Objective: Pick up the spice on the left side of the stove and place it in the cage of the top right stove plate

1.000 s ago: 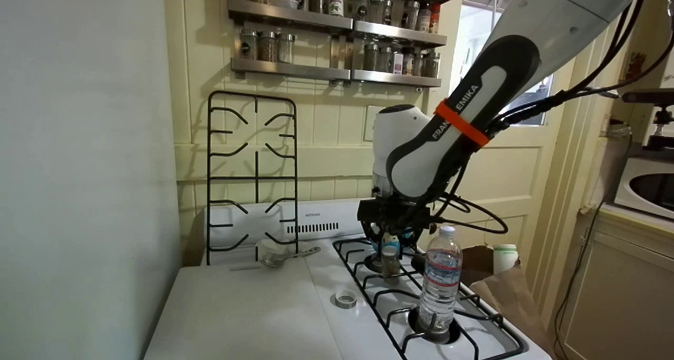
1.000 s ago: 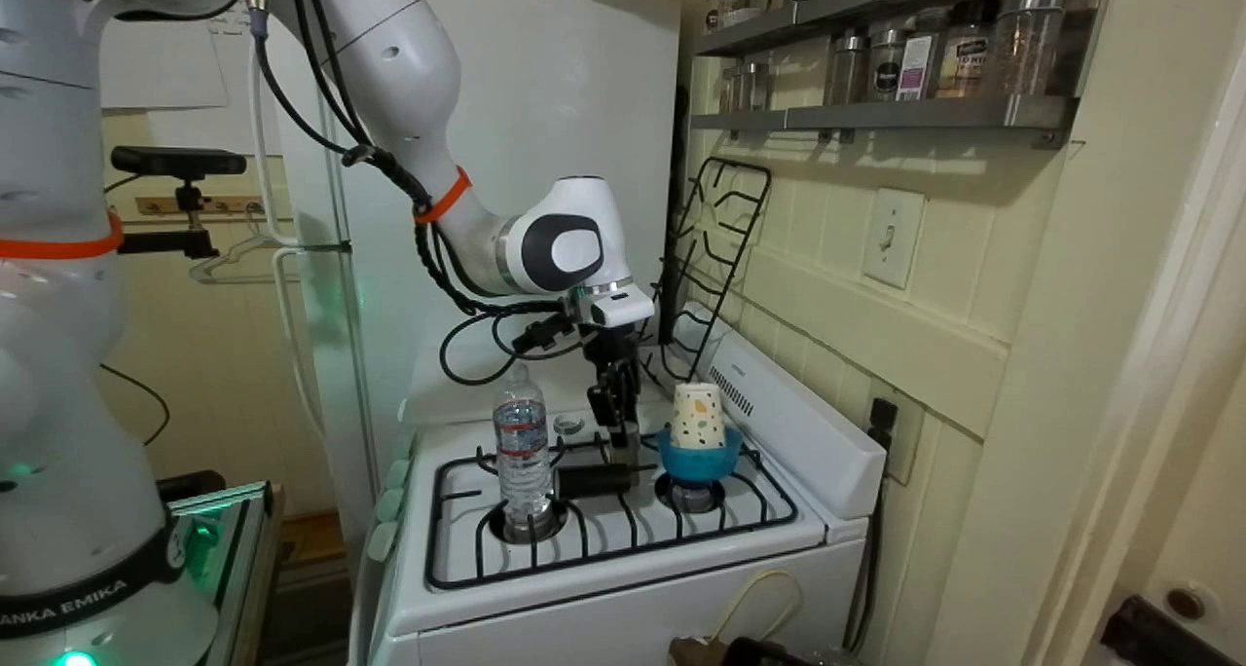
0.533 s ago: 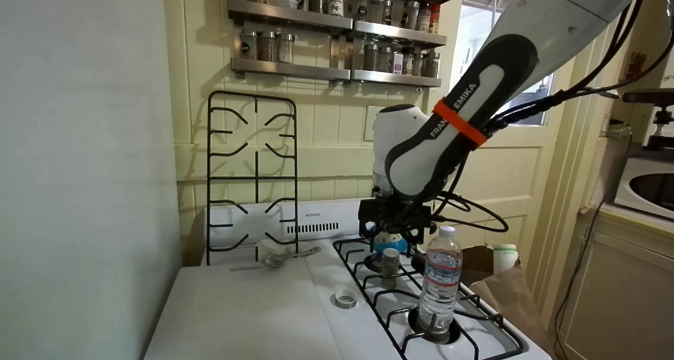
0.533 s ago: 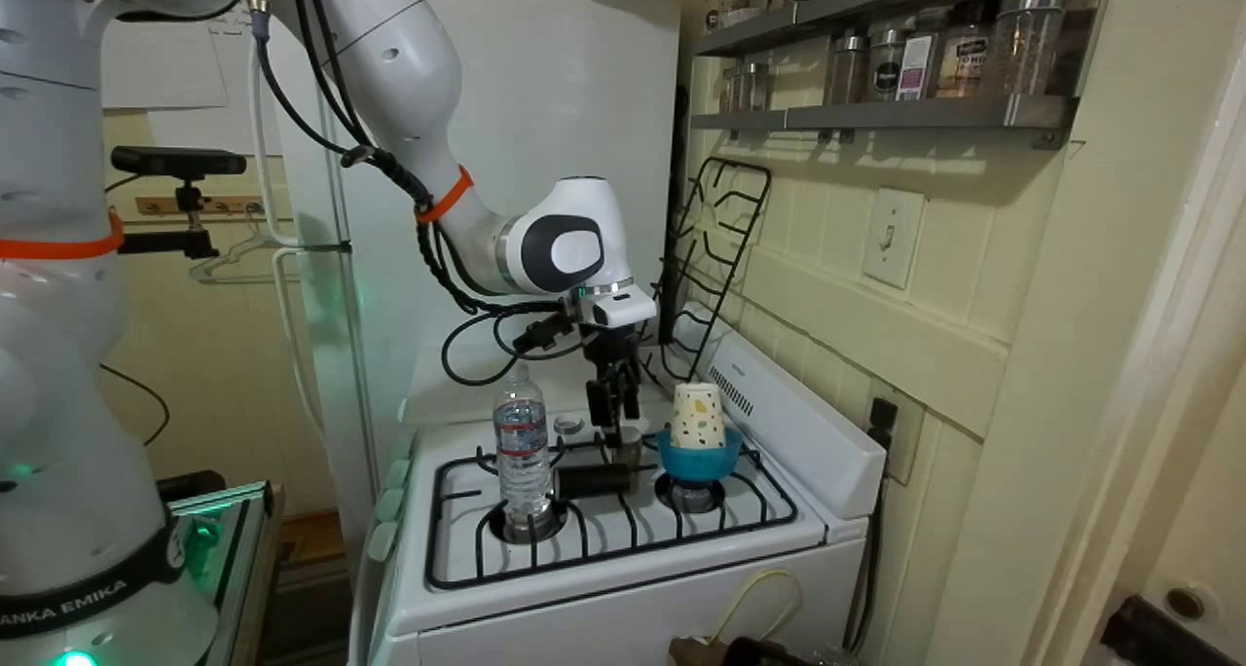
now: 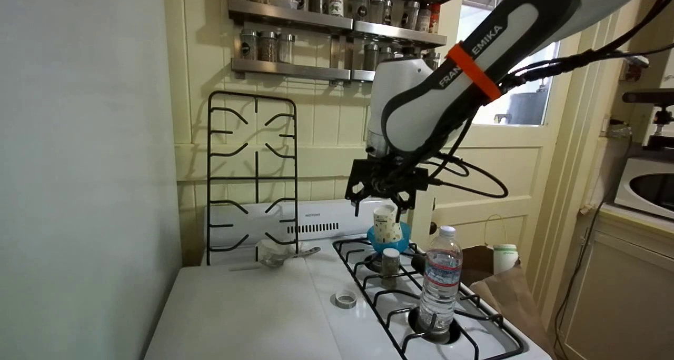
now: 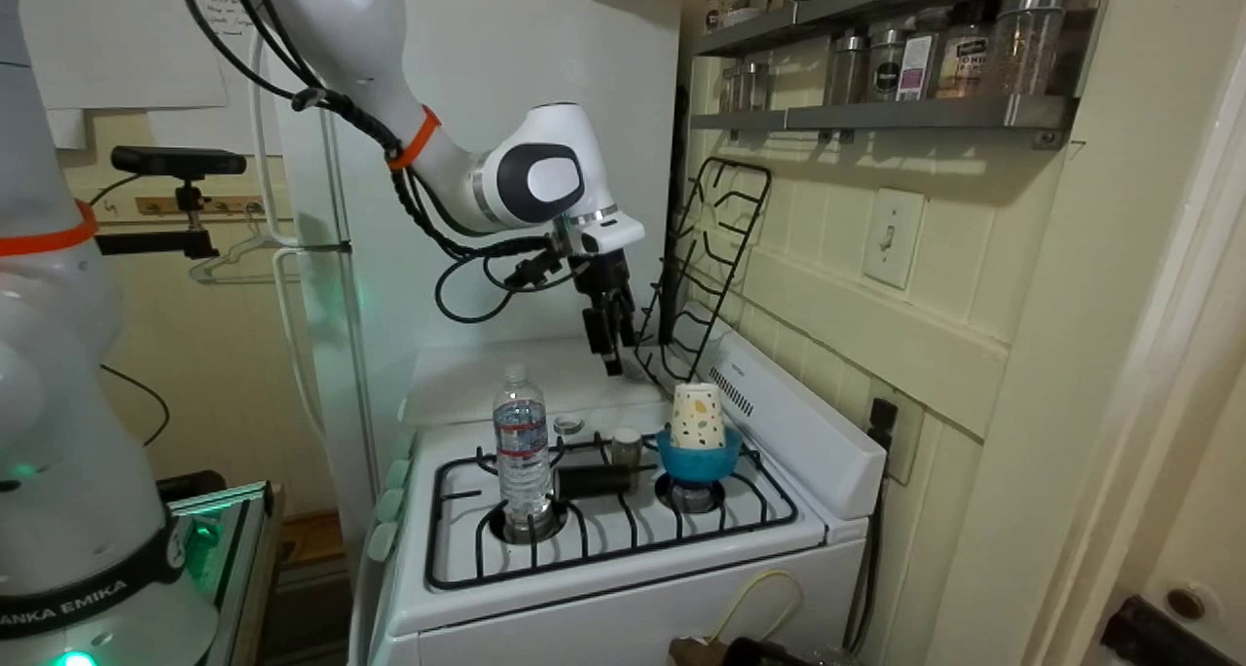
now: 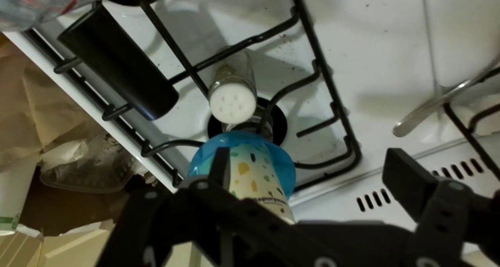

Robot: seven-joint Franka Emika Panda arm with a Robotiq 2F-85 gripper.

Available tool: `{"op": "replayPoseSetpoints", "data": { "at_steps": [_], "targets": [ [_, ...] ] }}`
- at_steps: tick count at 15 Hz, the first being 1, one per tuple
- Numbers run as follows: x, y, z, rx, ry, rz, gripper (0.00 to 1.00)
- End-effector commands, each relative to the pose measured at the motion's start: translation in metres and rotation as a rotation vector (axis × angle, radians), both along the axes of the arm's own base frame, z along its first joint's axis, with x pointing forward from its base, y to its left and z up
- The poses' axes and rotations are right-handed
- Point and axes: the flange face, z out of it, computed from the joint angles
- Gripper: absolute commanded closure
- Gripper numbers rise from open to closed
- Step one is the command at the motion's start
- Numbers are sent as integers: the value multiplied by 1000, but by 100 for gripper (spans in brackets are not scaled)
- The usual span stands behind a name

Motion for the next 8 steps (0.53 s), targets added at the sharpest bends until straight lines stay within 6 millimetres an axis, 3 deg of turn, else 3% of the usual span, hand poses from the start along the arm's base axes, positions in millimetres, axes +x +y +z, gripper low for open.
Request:
{"op": "replayPoseSetpoints", "data": {
  "at_steps": [1, 6, 7, 8],
  "targets": [
    [-18, 23, 44, 10, -88, 137, 0],
    [-17, 79, 61, 113, -89, 370, 0],
    [-14, 64, 61, 82, -96, 307, 0],
    [-16, 73, 62, 94, -95, 338, 0]
  ]
}}
